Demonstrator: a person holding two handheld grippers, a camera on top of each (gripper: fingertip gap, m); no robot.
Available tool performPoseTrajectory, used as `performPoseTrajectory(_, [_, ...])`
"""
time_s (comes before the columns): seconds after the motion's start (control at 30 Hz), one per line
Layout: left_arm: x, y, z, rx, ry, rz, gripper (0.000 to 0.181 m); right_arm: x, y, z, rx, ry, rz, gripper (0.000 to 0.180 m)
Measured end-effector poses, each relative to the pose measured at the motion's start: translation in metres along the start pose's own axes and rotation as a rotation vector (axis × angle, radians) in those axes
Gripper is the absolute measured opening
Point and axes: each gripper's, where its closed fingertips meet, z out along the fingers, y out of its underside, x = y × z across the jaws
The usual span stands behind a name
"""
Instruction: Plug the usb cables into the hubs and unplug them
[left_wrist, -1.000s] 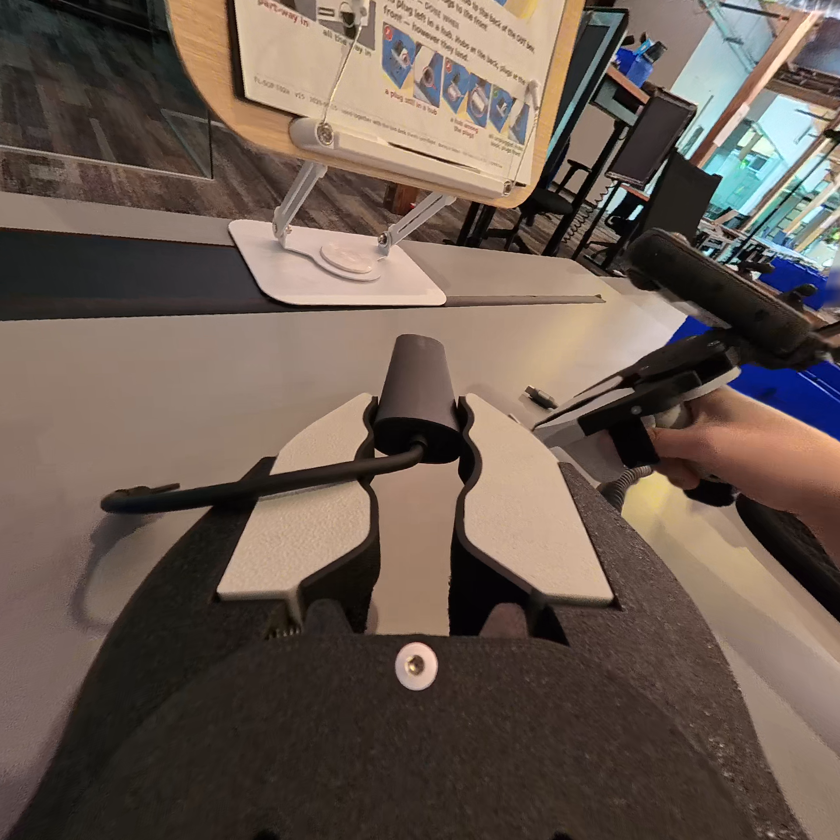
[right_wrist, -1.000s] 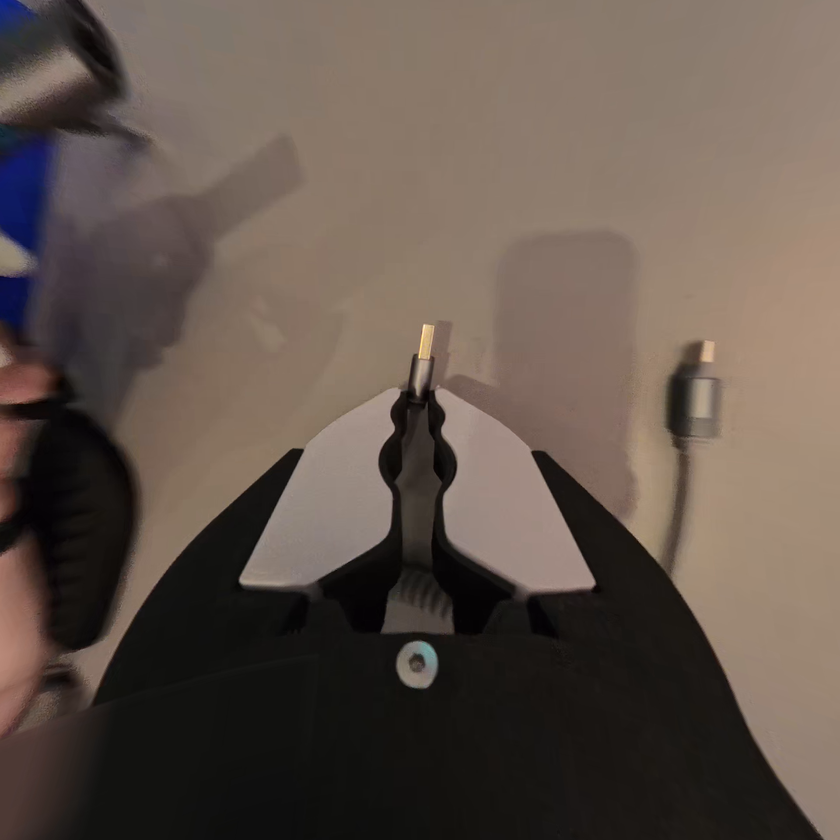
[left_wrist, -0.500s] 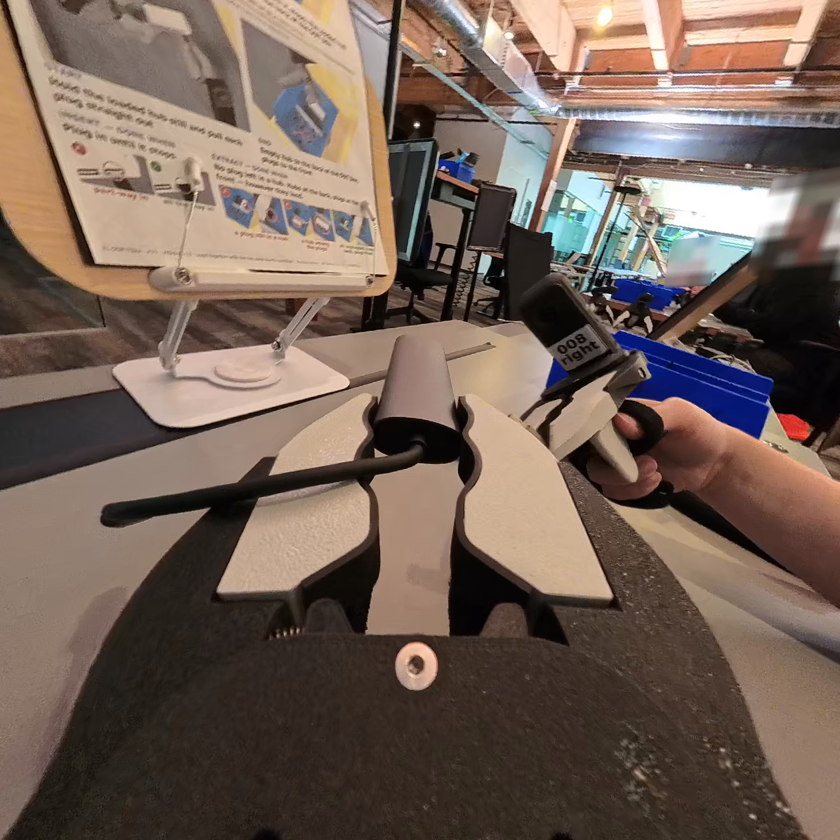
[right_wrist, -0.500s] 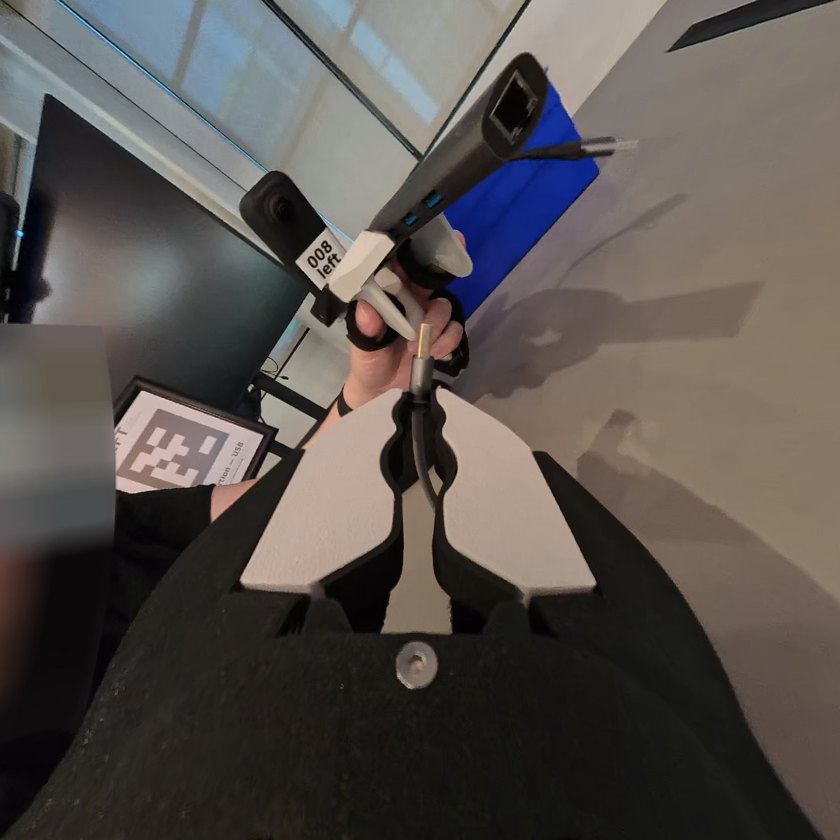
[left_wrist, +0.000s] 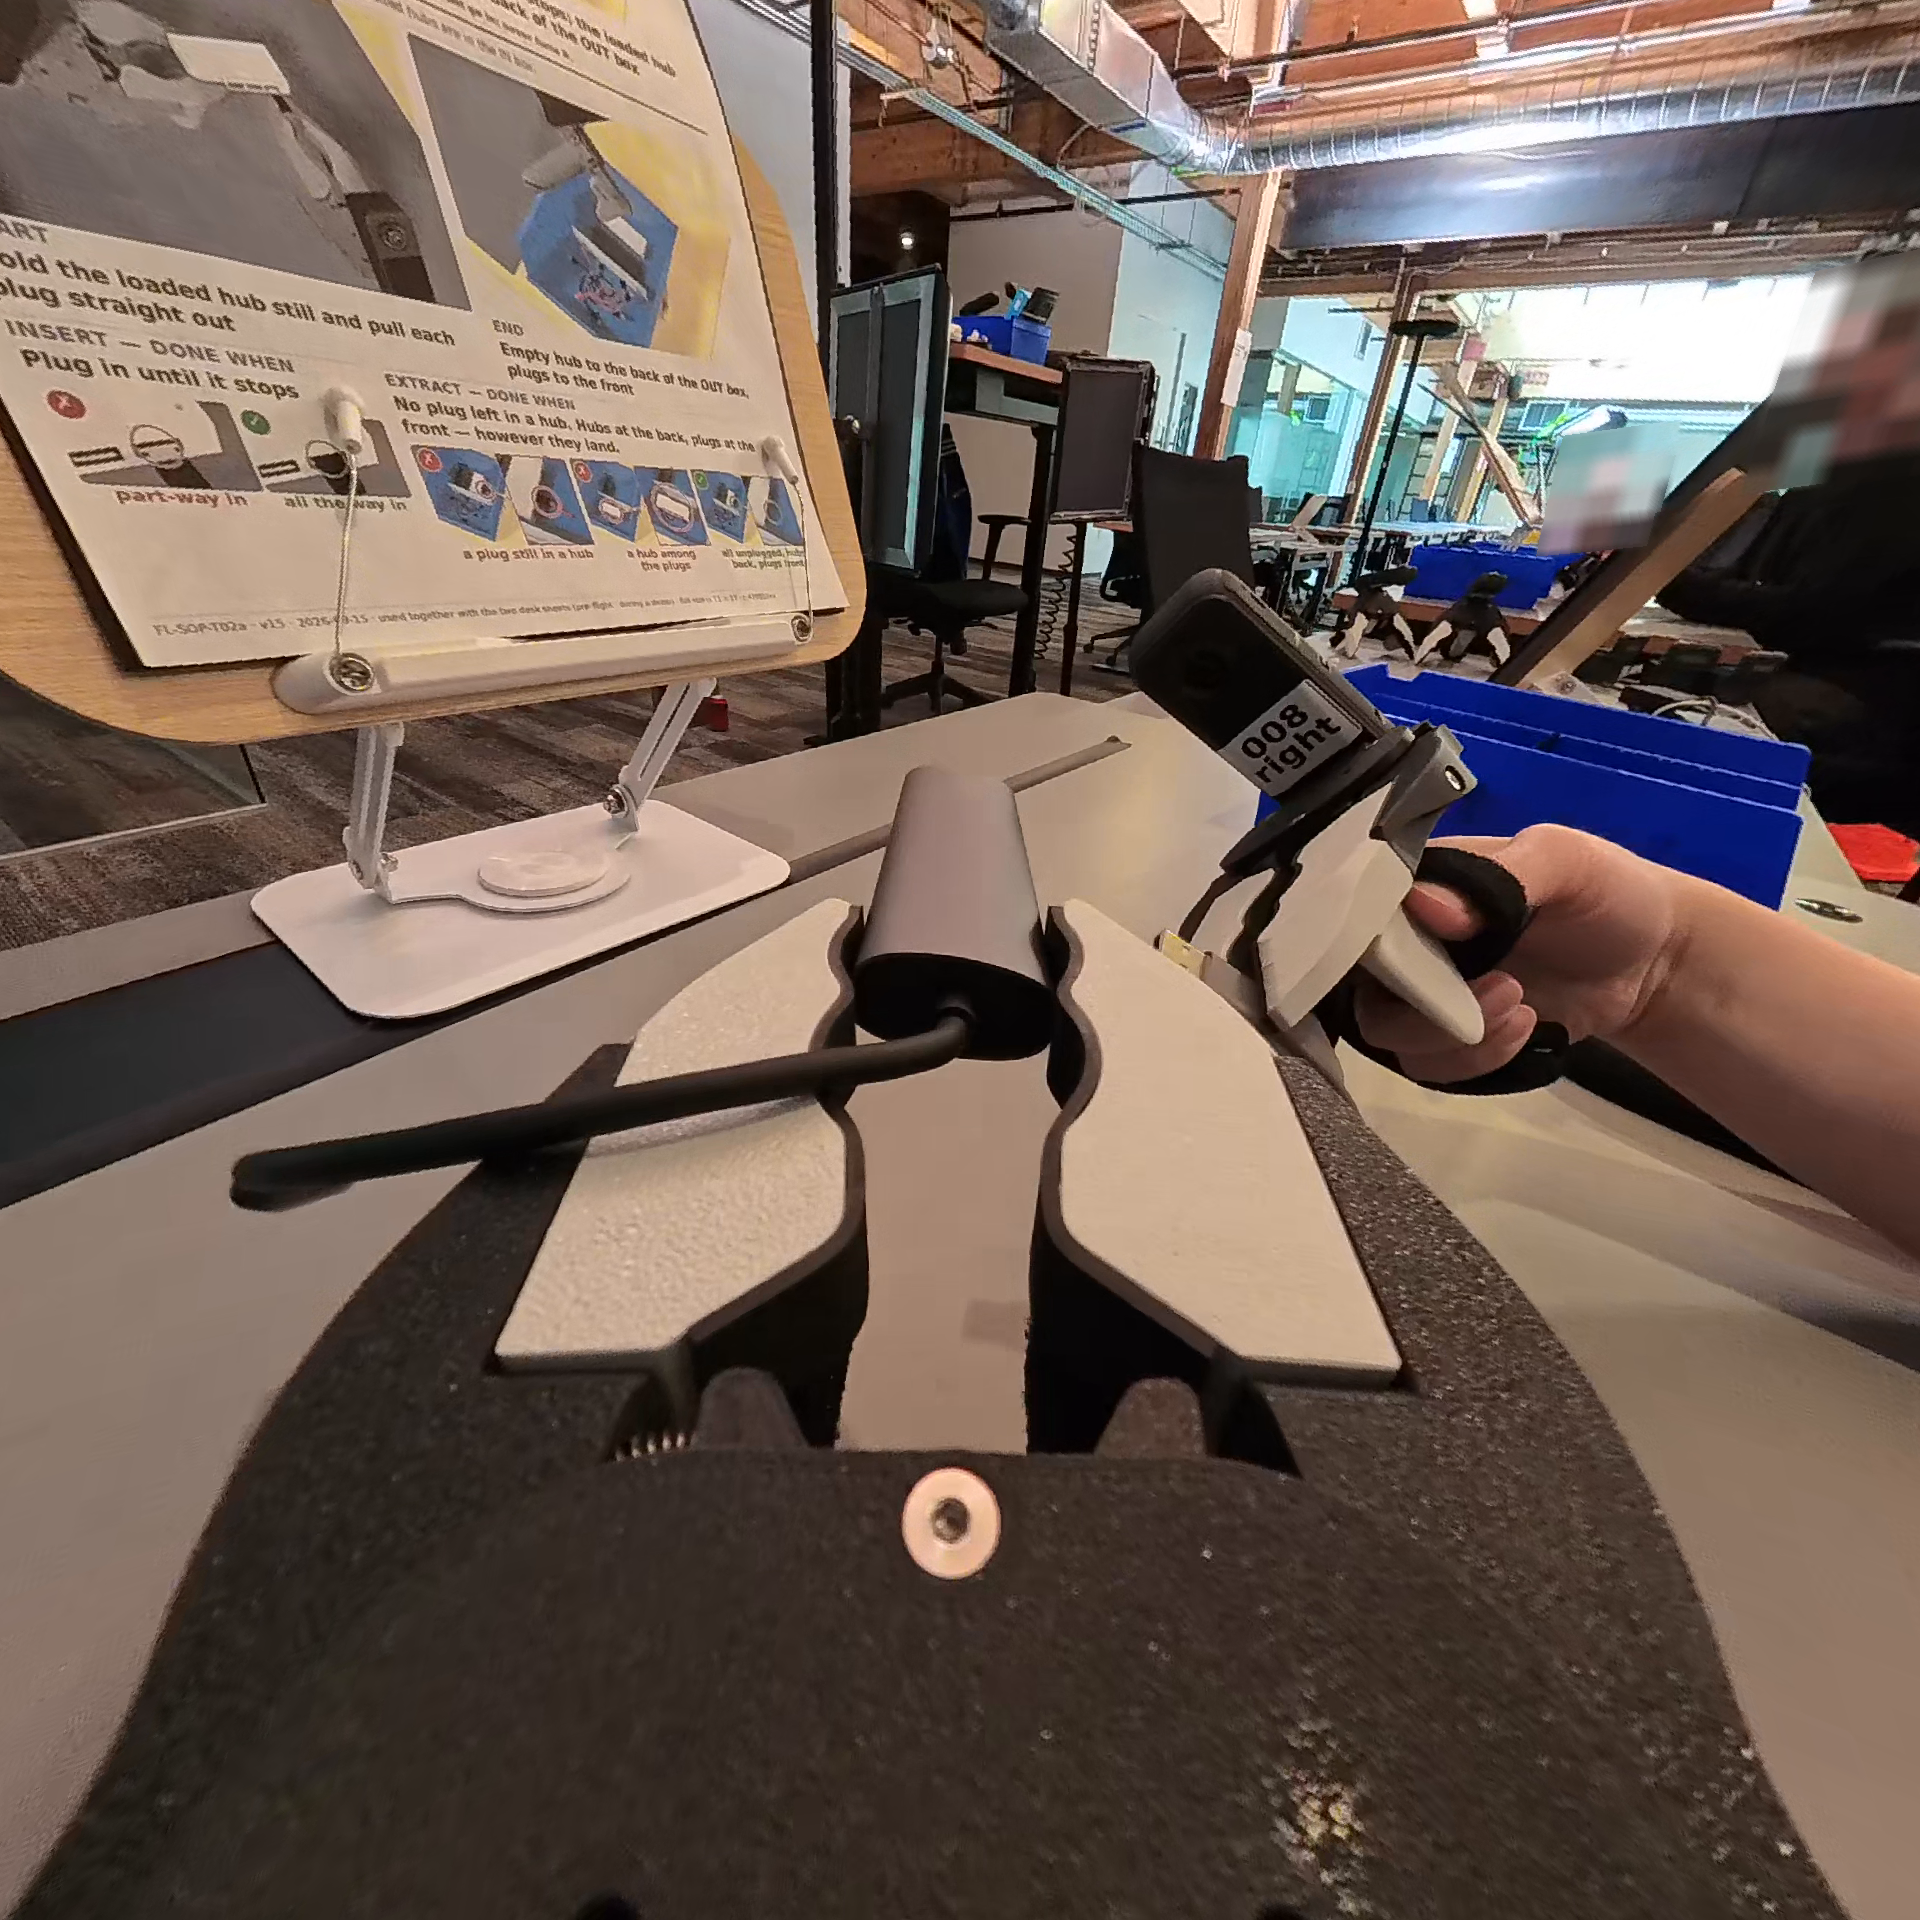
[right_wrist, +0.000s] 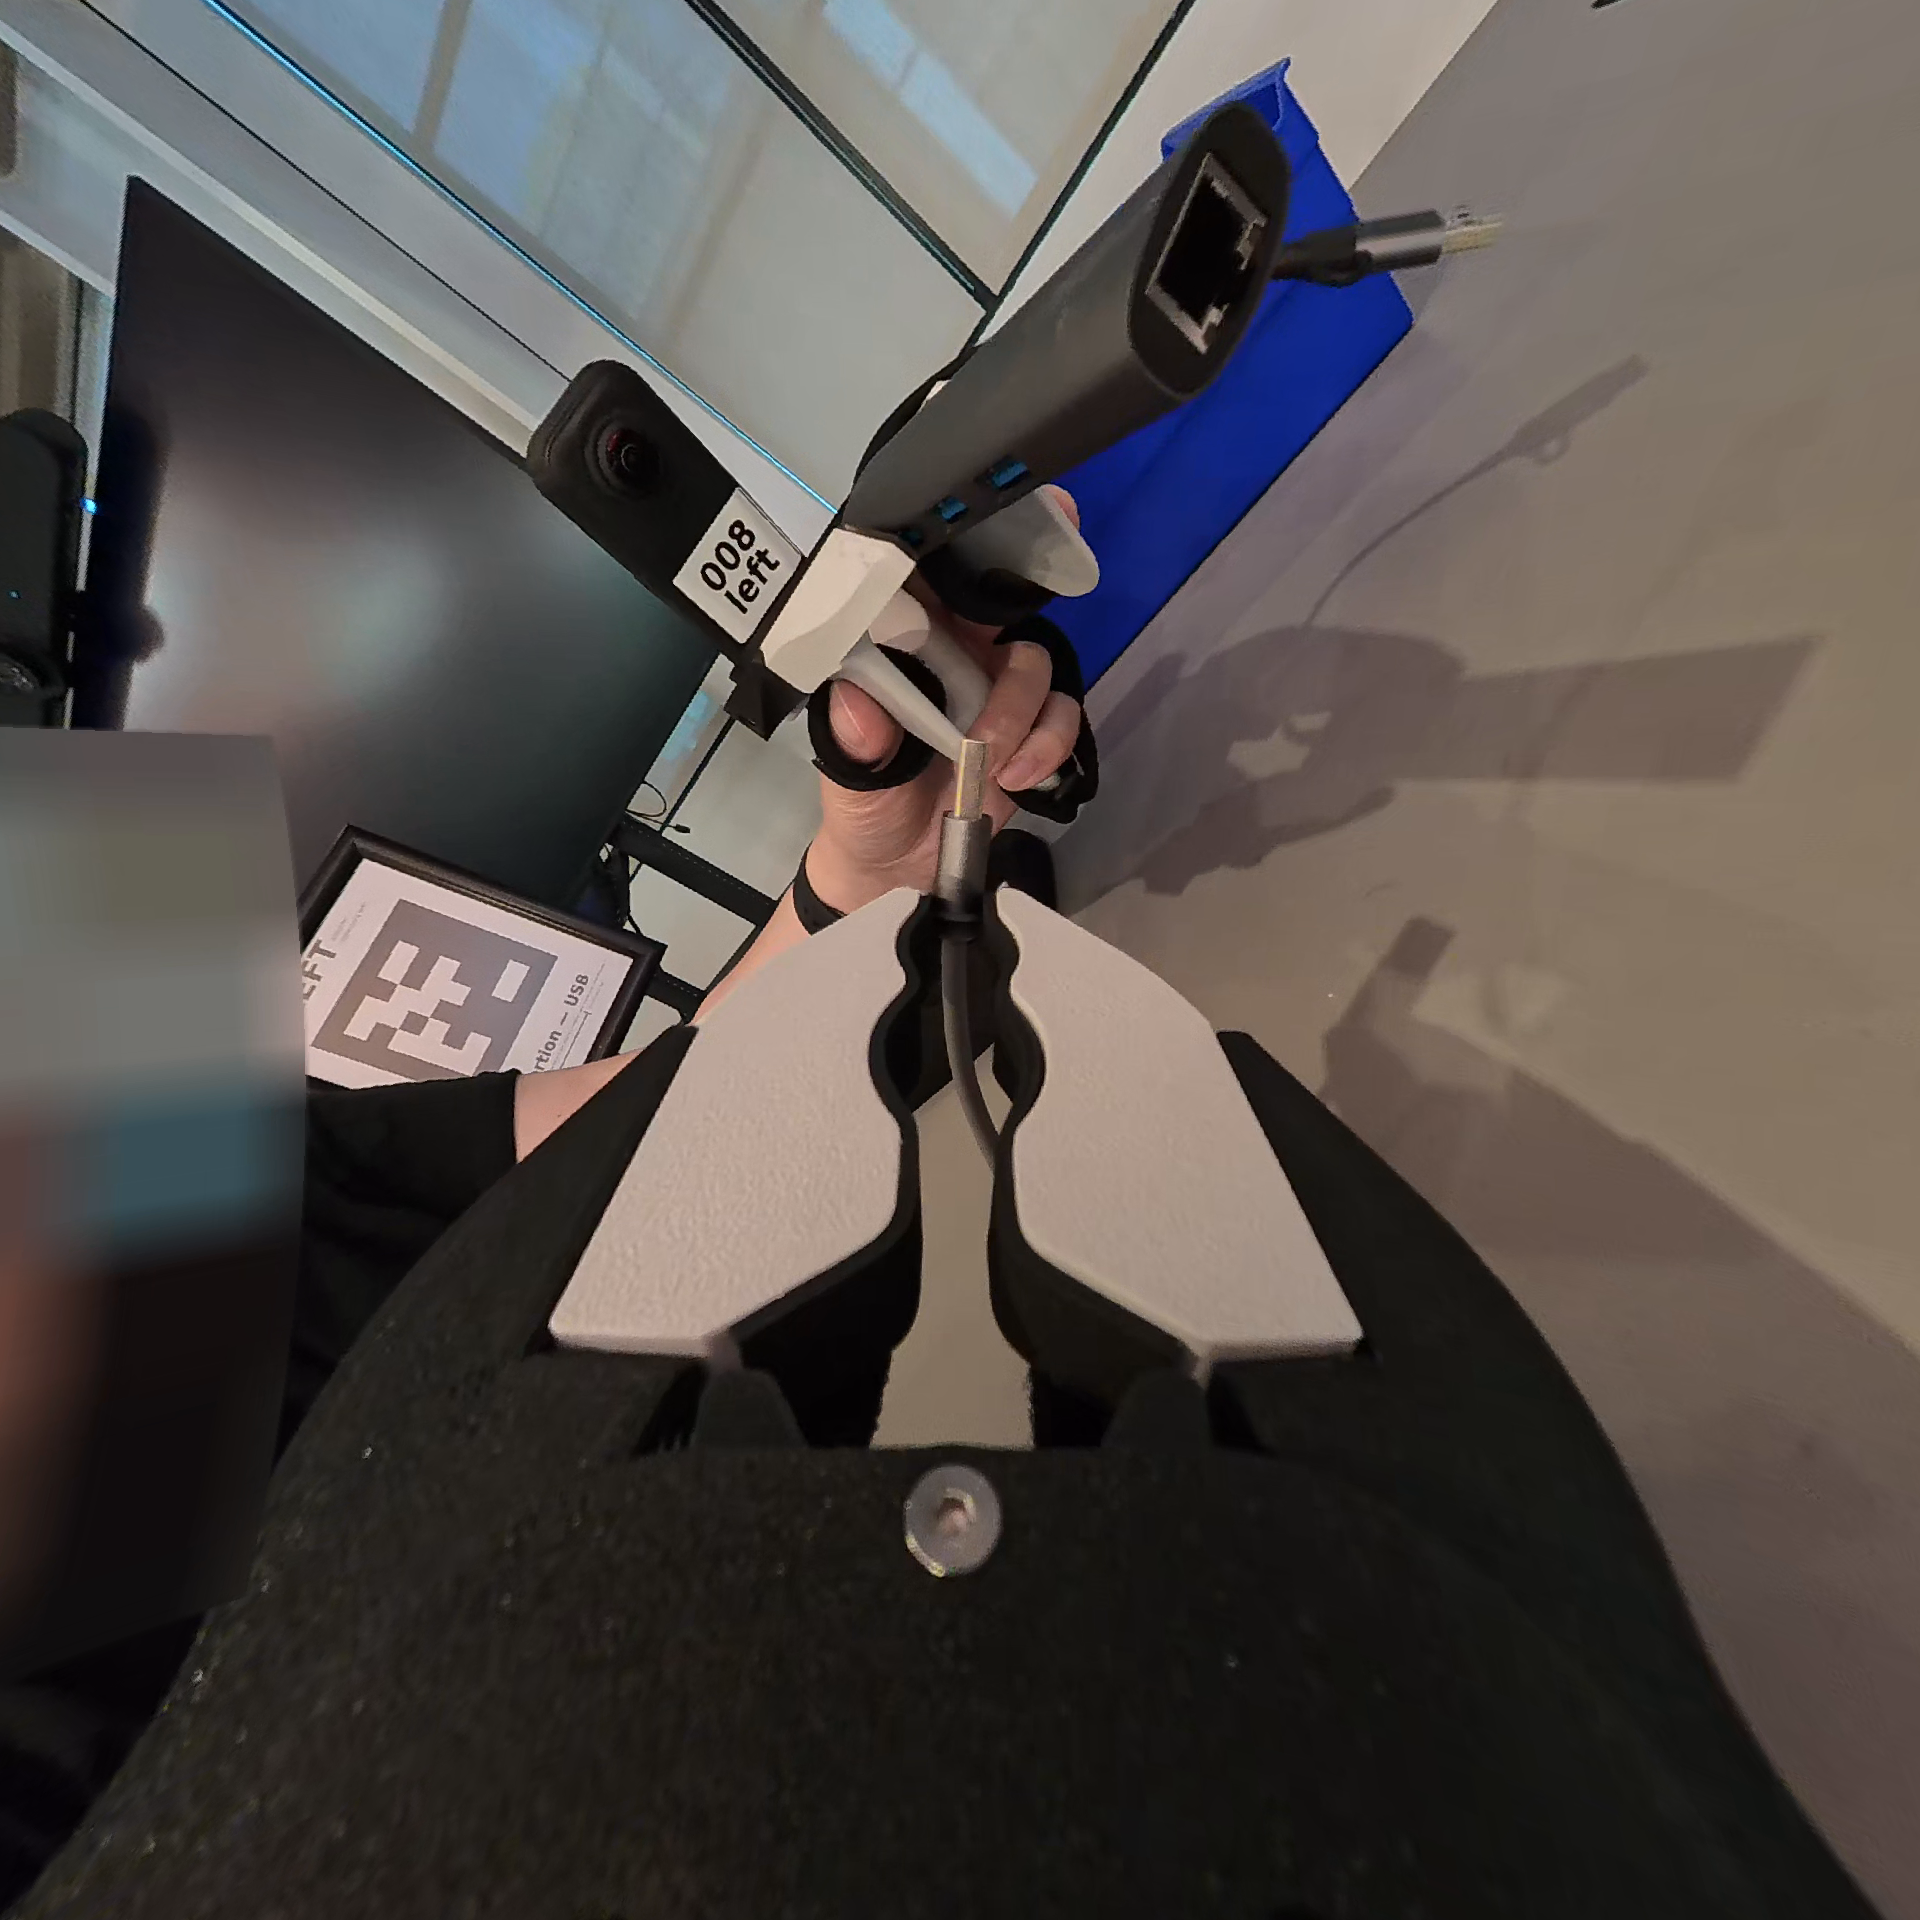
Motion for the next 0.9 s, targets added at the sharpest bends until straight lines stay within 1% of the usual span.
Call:
performPoseTrajectory(0.23, [0.003,-0.003,-0.001,0.02,0.026,-0.016,0.032,-0.006,-0.001,0.0,0.019,-0.063,0.034,0.008])
performPoseTrajectory(0.73, [0.015,0.004,0.005,-0.016,0.081,-0.015,0.032,-0.017,-0.009,0.004,0.079,-0.152,0.087,0.008])
performPoseTrajectory(0.9, [0.015,0.004,0.005,-0.022,0.072,-0.006,0.032,-0.012,-0.006,0.005,0.065,-0.123,0.084,0.008])
